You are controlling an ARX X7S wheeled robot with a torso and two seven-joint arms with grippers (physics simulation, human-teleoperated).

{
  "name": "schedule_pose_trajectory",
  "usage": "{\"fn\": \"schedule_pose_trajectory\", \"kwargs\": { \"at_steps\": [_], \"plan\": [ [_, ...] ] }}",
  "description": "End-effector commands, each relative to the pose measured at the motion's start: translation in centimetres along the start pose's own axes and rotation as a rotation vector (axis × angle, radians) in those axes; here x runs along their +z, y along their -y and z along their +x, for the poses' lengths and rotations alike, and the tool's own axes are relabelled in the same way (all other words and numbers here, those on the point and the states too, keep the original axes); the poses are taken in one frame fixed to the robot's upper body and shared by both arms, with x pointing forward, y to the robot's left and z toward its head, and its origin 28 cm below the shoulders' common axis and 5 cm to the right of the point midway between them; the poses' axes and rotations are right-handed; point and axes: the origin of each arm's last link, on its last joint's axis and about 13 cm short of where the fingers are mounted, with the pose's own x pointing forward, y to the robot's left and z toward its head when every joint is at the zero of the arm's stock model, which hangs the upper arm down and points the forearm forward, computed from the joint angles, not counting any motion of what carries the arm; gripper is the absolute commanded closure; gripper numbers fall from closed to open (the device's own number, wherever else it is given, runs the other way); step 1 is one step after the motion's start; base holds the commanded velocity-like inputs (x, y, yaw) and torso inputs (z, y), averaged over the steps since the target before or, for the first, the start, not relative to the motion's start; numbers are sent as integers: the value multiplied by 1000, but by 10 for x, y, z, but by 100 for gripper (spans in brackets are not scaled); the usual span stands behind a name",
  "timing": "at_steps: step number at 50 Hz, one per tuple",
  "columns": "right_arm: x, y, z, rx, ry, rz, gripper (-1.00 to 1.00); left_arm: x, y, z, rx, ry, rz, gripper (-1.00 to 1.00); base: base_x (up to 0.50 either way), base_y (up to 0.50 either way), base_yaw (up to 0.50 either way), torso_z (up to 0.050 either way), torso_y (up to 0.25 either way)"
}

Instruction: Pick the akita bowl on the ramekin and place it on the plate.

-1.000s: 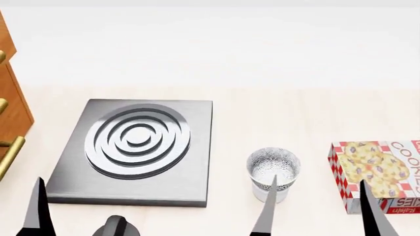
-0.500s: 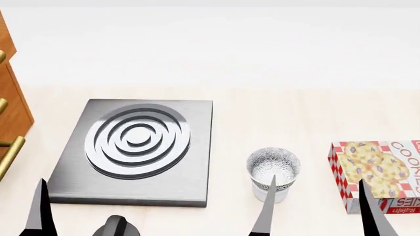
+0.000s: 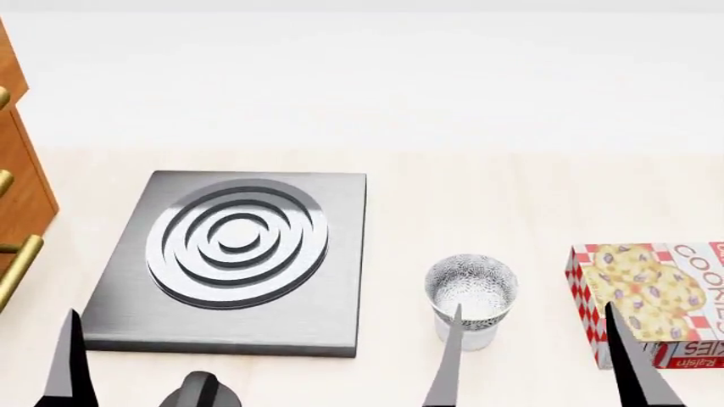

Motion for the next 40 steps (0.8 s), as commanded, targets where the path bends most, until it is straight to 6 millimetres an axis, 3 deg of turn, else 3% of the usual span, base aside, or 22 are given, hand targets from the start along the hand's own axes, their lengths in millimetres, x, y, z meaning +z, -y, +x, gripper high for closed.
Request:
{"fn": "schedule_pose_trajectory", "kwargs": {
  "at_steps": [1,40],
  "plan": [
    [1,3,-1,105,-24,13,-100,-1,1,-1,-12,-6,1,-100,0,0,0,0,0],
    [10,20,11,158,-57,-50,-100,-1,0,0,10,-12,11,-100,0,0,0,0,0]
  ]
}}
